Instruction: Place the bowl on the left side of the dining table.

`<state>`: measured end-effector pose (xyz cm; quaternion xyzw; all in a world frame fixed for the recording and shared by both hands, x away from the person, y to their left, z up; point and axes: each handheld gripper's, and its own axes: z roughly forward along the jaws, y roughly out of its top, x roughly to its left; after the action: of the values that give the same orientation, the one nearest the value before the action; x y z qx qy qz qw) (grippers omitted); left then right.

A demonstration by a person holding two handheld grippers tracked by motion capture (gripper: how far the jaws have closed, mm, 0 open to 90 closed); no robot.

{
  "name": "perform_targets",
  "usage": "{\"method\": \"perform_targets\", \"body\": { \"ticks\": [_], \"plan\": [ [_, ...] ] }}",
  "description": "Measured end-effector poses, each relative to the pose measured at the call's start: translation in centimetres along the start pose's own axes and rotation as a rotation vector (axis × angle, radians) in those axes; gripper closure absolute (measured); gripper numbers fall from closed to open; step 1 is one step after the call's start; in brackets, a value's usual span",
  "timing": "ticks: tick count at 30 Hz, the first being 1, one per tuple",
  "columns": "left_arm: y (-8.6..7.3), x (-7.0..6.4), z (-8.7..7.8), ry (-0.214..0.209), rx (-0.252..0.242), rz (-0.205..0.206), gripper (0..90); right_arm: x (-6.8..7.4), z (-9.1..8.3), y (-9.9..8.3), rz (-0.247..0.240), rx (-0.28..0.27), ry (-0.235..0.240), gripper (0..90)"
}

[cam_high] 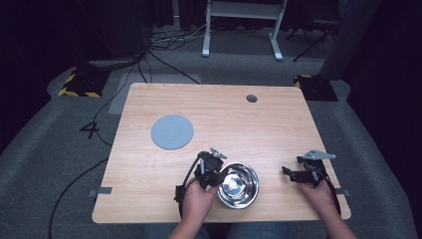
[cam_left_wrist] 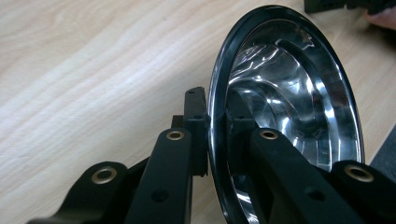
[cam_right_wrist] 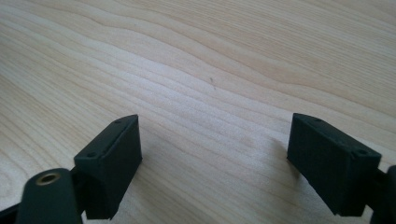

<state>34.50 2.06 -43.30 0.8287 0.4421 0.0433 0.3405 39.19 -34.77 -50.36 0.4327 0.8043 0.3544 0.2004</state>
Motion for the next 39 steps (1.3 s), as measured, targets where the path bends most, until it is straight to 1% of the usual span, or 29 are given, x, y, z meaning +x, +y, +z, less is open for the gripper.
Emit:
{"method": "perform_targets", "body": {
  "ticks": [1,2,5,6,7,8,9,10,11,13,14,15,17,18,21,22,24,26,28,29,30,31,32,33,35,36,37,38,39],
  "plan": [
    [0.1,0.3,-0.3,0.012,-0.009,0.001,82.9,0.0,0.0,0.0,0.003,-0.002,0.001,17.9],
    [0.1,0.4,-0.4,0.016,-0.019,-0.010,82.9,0.0,0.0,0.0,0.002,-0.001,0.001,17.9],
    [0.3,0.8,-0.8,0.023,-0.022,-0.015,82.9,0.1,0.0,0.0,0.002,-0.002,0.002,17.9],
    [0.4,0.9,-1.0,0.021,-0.025,-0.028,82.9,0.0,-0.1,-0.1,-0.005,-0.001,0.003,17.9],
    [0.6,1.1,-1.3,0.039,-0.028,-0.032,82.9,0.1,-0.1,-0.1,-0.004,-0.002,0.003,17.9],
    [0.6,1.3,-1.5,0.035,-0.029,-0.032,82.9,0.1,-0.1,-0.1,-0.004,-0.002,0.002,17.9],
    [0.7,1.4,-1.7,0.051,-0.033,-0.032,82.9,0.0,-0.1,-0.1,-0.005,-0.002,0.003,17.9],
    [0.8,1.6,-1.9,0.049,-0.038,-0.043,82.9,0.0,-0.1,-0.1,-0.004,-0.002,0.003,18.0],
    [0.9,1.8,-2.0,0.063,-0.042,-0.039,82.9,0.0,-0.1,-0.1,-0.005,-0.002,0.003,17.9],
    [1.1,2.2,-2.3,0.069,-0.053,-0.057,82.9,0.0,-0.1,-0.1,-0.004,-0.001,0.003,17.9],
    [1.2,2.5,-2.4,0.069,-0.056,-0.060,82.9,0.0,-0.1,-0.1,-0.005,-0.002,0.003,18.0],
    [1.3,2.7,-2.5,0.082,-0.062,-0.069,82.9,0.0,-0.1,-0.1,-0.004,-0.002,0.003,18.0],
    [1.5,3.2,-2.8,0.098,-0.065,-0.075,82.9,0.1,-0.1,-0.1,-0.004,-0.002,0.003,18.4],
    [1.5,3.2,-2.8,0.098,-0.065,-0.075,82.9,0.1,-0.1,-0.1,-0.004,-0.002,0.003,18.4],
    [2.2,4.3,-3.1,0.124,-0.077,-0.095,82.9,0.1,-0.1,-0.1,-0.004,-0.003,0.007,18.6],
    [2.2,4.3,-3.1,0.124,-0.077,-0.095,82.9,0.1,-0.1,-0.1,-0.004,-0.003,0.006,18.7],
    [2.6,4.9,-3.2,0.131,-0.086,-0.104,82.9,0.1,-0.1,-0.1,-0.004,-0.003,0.007,18.7],
    [3.1,5.6,-3.4,0.147,-0.097,-0.121,83.0,0.1,-0.1,-0.1,-0.006,-0.003,0.007,18.7],
    [3.6,6.3,-3.6,0.149,-0.098,-0.134,82.9,0.1,-0.1,-0.1,-0.005,-0.003,0.007,18.7],
    [3.7,6.6,-3.7,0.157,-0.099,-0.138,82.9,0.1,-0.1,-0.1,-0.005,-0.003,0.007,18.7],
    [3.9,6.9,-3.8,0.155,-0.107,-0.148,82.9,0.1,-0.1,-0.1,-0.004,-0.003,0.007,18.6],
    [4.1,7.1,-3.9,0.165,-0.111,-0.156,82.9,0.1,-0.1,-0.1,-0.005,-0.003,0.006,18.7],
    [4.3,7.5,-4.0,0.164,-0.111,-0.162,82.9,0.1,-0.1,-0.1,-0.006,-0.003,0.007,18.7],
    [4.3,7.5,-4.0,0.164,-0.111,-0.162,82.9,0.1,-0.1,-0.1,-0.004,-0.002,0.007,18.7],
    [4.6,8.1,-4.2,0.165,-0.118,-0.178,82.9,0.1,-0.1,-0.1,-0.005,-0.003,0.006,18.7],
    [4.9,8.7,-4.3,0.168,-0.123,-0.194,82.9,0.1,-0.1,-0.1,-0.004,-0.002,0.007,18.6],
    [5.0,9.0,-4.4,0.170,-0.120,-0.199,82.9,0.1,-0.1,-0.1,-0.006,-0.003,0.006,18.7],
    [5.0,9.0,-4.4,0.170,-0.120,-0.199,83.0,0.1,-0.1,-0.1,-0.006,-0.003,0.006,18.7],
    [5.1,9.4,-4.5,0.172,-0.126,-0.208,83.0,0.1,-0.1,-0.1,-0.003,-0.002,0.006,18.7]
  ]
}}
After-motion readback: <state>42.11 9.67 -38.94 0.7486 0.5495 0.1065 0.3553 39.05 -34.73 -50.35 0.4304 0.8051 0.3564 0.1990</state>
